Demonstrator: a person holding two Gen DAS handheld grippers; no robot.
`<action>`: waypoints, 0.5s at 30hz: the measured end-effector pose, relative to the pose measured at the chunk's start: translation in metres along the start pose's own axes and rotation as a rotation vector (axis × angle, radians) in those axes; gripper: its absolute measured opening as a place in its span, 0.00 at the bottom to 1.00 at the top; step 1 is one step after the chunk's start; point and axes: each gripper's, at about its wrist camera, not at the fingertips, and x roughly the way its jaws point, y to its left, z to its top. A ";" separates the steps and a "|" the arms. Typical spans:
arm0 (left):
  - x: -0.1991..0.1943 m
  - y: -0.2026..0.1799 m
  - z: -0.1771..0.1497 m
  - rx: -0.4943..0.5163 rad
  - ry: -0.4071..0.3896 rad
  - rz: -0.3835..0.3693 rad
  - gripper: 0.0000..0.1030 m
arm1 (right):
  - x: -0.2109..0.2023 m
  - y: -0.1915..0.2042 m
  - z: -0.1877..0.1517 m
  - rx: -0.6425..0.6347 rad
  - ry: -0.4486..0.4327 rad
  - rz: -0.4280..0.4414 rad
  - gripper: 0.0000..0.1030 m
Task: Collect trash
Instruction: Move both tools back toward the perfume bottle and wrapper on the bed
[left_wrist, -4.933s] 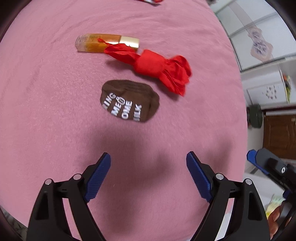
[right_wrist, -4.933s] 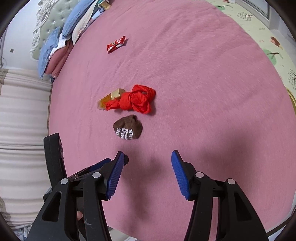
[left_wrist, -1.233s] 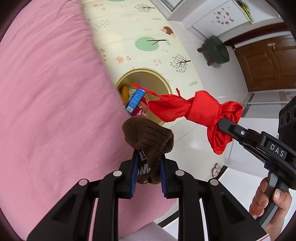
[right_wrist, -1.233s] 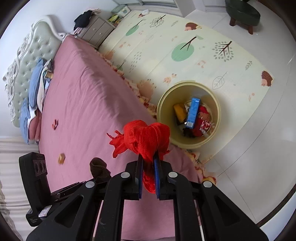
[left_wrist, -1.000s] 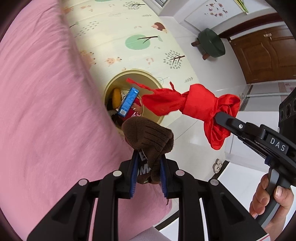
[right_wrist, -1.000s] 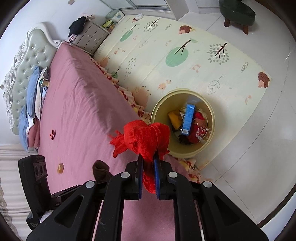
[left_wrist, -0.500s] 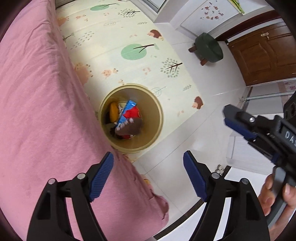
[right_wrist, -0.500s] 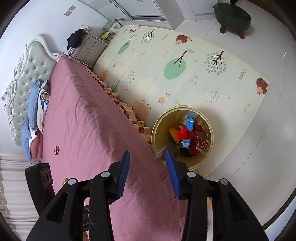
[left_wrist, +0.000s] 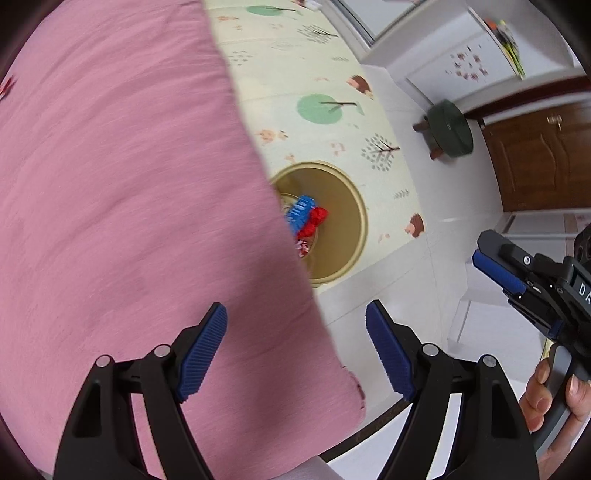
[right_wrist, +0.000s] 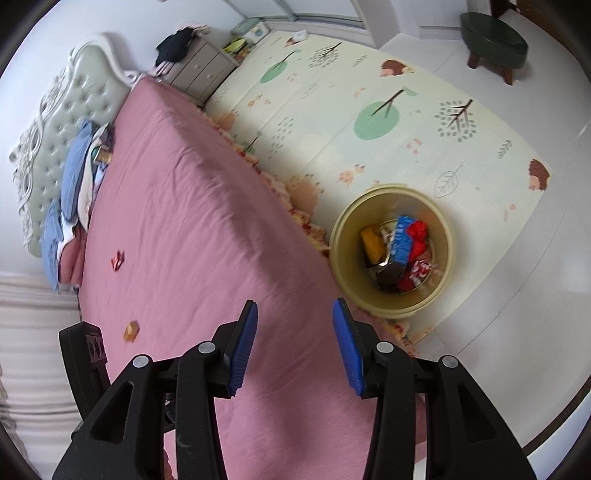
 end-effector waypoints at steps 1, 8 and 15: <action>-0.003 0.008 -0.003 -0.014 -0.004 -0.002 0.75 | 0.003 0.008 -0.005 -0.009 0.005 0.004 0.41; -0.038 0.079 -0.038 -0.106 -0.065 0.017 0.75 | 0.037 0.078 -0.050 -0.093 0.056 0.024 0.41; -0.076 0.159 -0.077 -0.195 -0.128 0.058 0.75 | 0.071 0.151 -0.105 -0.204 0.118 0.041 0.41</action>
